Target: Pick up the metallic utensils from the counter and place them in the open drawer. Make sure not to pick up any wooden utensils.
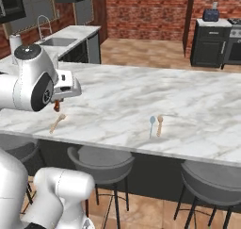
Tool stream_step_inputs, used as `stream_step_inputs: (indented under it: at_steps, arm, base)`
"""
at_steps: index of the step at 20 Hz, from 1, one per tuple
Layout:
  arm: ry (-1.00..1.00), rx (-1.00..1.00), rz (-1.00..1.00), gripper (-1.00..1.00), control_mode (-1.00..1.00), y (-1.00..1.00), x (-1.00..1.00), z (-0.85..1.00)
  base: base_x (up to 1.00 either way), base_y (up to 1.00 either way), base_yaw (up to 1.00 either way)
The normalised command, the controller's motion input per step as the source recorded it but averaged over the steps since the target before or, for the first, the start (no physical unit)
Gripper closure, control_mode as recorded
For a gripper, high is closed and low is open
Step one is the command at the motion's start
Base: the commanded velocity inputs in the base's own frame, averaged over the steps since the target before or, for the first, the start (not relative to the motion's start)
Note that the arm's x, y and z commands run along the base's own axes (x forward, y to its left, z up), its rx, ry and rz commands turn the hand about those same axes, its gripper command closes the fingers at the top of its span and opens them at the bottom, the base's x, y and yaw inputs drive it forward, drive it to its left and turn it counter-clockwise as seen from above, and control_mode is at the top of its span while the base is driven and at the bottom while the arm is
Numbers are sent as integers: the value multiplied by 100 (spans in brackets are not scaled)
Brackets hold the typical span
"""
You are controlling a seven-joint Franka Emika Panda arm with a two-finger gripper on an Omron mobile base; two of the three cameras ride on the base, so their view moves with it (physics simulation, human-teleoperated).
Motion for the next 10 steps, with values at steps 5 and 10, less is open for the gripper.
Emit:
stream_step_inputs:
  at_steps: [5,10]
  arm:
    - [0,0,0,100,100,0,0,0]
    - [0,0,0,100,100,0,0,0]
  base:
    - [-70,-100,0]
    - [-58,-100,0]
